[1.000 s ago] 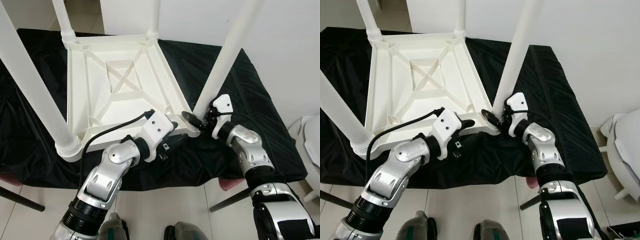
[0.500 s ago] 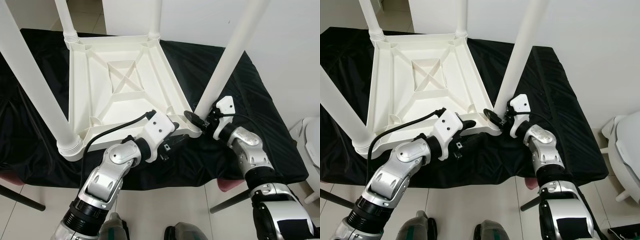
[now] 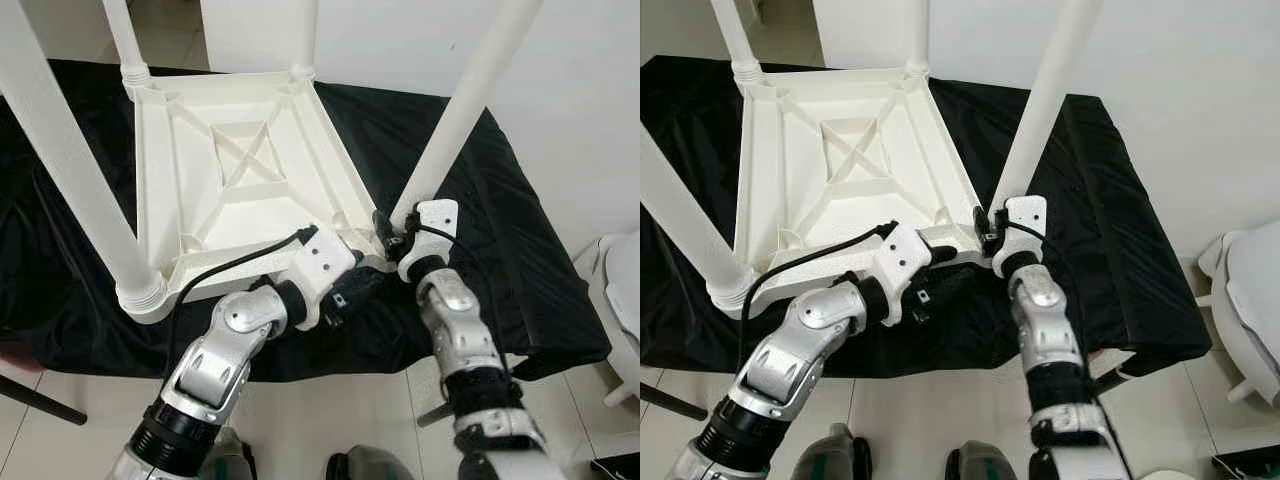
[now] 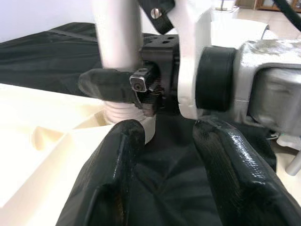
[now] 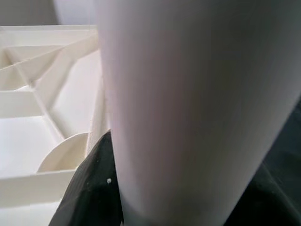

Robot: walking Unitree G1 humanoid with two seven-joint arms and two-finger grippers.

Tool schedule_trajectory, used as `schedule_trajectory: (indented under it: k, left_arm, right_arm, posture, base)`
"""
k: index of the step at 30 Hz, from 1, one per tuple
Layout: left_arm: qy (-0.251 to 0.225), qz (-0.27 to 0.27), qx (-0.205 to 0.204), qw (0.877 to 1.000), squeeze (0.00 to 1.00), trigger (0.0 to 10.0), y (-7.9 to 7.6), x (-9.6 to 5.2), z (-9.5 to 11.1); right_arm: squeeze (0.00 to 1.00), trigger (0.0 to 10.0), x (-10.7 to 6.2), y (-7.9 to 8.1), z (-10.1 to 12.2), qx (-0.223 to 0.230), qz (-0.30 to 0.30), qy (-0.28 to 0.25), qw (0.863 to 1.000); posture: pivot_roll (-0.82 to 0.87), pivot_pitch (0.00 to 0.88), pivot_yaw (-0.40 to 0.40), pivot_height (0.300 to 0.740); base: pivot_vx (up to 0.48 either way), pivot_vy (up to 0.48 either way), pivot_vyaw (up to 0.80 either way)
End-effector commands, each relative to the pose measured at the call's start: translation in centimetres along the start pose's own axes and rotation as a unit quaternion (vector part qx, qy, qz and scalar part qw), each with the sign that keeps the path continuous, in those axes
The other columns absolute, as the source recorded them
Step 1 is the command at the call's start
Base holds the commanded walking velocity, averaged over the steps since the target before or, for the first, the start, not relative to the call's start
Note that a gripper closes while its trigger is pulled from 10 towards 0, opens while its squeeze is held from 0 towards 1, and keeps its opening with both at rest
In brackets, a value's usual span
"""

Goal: Building children table

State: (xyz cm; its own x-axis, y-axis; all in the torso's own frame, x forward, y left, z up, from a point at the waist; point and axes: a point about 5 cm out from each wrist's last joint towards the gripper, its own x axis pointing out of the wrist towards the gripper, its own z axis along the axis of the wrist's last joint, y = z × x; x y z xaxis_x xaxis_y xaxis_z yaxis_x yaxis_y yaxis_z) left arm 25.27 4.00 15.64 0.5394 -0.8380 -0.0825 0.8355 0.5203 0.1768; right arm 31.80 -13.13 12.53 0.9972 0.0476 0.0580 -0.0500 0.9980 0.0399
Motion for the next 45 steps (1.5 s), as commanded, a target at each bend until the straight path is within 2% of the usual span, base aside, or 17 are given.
schedule_trajectory:
  k: [1,5,10,11,12,17,21,23,24,25,28,29,30,33,34,40,45]
  left_arm:
    - [0.002,0.017,0.002,1.000,0.00,10.0,0.0,-0.1,-0.1]
    - [0.002,0.018,0.001,1.000,0.00,10.0,0.0,-0.1,-0.1]
    - [0.002,0.018,0.002,1.000,0.00,10.0,0.0,-0.2,-0.1]
    - [0.002,0.019,0.002,1.000,0.00,10.0,0.0,-0.2,-0.1]
    - [0.002,0.020,0.003,1.000,0.00,10.0,0.1,-0.2,-0.1]
    - [0.002,0.022,0.003,1.000,0.00,10.0,0.1,-0.3,-0.1]
    - [0.003,0.024,0.002,1.000,0.00,10.0,0.1,-0.3,-0.1]
    - [0.002,0.025,0.001,1.000,0.00,10.0,0.2,-0.3,0.0]
    - [0.001,0.026,0.001,1.000,0.00,10.0,0.3,-0.3,0.0]
    - [0.001,0.027,0.001,1.000,0.00,10.0,0.3,-0.2,0.0]
    - [0.001,0.027,0.001,1.000,0.00,10.0,0.3,-0.2,0.0]
    - [0.001,0.028,0.002,1.000,0.00,10.0,0.3,-0.3,0.0]
    - [0.000,0.029,0.001,1.000,0.00,10.0,0.4,-0.3,0.1]
    - [0.001,0.029,0.002,1.000,0.00,10.0,0.4,-0.3,0.1]
    - [0.000,0.030,0.002,1.000,0.00,10.0,0.4,-0.3,0.1]
    - [0.000,0.031,0.002,1.000,0.00,10.0,0.5,-0.3,0.2]
    - [0.000,0.036,0.003,0.999,0.00,10.0,0.8,-0.3,0.3]
  right_arm:
    - [0.00,10.0,-1.0,-0.1,-1.5,0.009,-0.048,0.045,0.998]
    - [0.00,10.0,-1.3,0.6,-1.5,0.020,-0.036,0.049,0.998]
    - [0.00,10.0,-1.1,0.3,-1.1,0.023,-0.027,0.050,0.998]
    - [0.04,10.0,-1.1,0.3,-1.0,0.026,-0.027,0.049,0.998]
    - [1.00,10.0,-1.2,0.4,-1.0,0.029,-0.023,0.049,0.998]
    - [1.00,10.0,-1.3,0.7,-0.6,0.048,0.010,0.039,0.998]
    - [1.00,10.0,-1.2,-0.2,-0.7,0.051,0.039,0.031,0.997]
    - [1.00,10.0,-1.1,-1.1,-1.1,0.041,0.076,0.034,0.996]
    - [0.56,10.0,-1.0,-1.5,-1.3,0.039,0.106,0.040,0.993]
    - [0.56,10.0,-1.0,-1.7,-1.4,0.039,0.127,0.045,0.990]
    - [0.56,10.0,-1.0,-1.7,-1.4,0.039,0.127,0.045,0.990]
    - [0.00,10.0,-0.8,-2.1,-1.4,0.035,0.151,0.045,0.987]
    - [0.00,10.0,-0.6,-2.5,-1.3,0.032,0.176,0.048,0.983]
    - [0.00,10.0,-0.4,-2.9,-1.2,0.013,0.199,0.045,0.979]
    - [0.00,10.0,-0.1,-3.4,-1.0,-0.013,0.217,0.040,0.975]
    - [0.00,10.0,0.2,-3.7,-0.8,-0.028,0.238,0.034,0.970]
    - [0.00,10.0,1.7,-4.1,0.3,-0.064,0.270,0.023,0.961]
  posture:
    - [-0.11,0.000,-0.067,0.740]
    - [-0.11,0.000,-0.067,0.740]
    - [-0.10,0.000,-0.069,0.740]
    - [-0.10,0.000,-0.069,0.740]
    - [-0.10,0.000,-0.069,0.740]
    - [-0.10,0.001,-0.070,0.740]
    - [-0.10,0.001,-0.070,0.740]
    - [-0.10,0.005,-0.071,0.740]
    - [-0.10,0.009,-0.069,0.740]
    - [-0.10,0.009,-0.069,0.740]
    - [-0.10,0.009,-0.069,0.740]
    - [-0.10,0.009,-0.069,0.740]
    - [-0.11,0.018,-0.060,0.740]
    - [-0.11,0.017,-0.057,0.740]
    - [-0.11,0.018,-0.058,0.740]
    - [-0.10,0.021,-0.058,0.740]
    - [-0.09,0.017,-0.058,0.740]
  base:
    - [0.000,0.000,0.00]
    - [0.000,0.000,0.00]
    - [0.000,0.000,0.00]
    - [0.000,0.000,0.00]
    - [0.000,0.000,0.00]
    - [0.000,0.000,0.00]
    - [0.000,0.000,0.00]
    - [0.000,0.000,0.00]
    - [0.000,0.000,0.00]
    - [0.000,0.000,0.00]
    - [0.000,0.000,0.00]
    - [0.000,0.000,0.00]
    - [0.000,0.000,0.00]
    - [0.000,0.000,0.00]
    - [0.000,0.000,0.00]
    - [0.000,0.000,0.00]
    - [0.000,0.000,0.00]
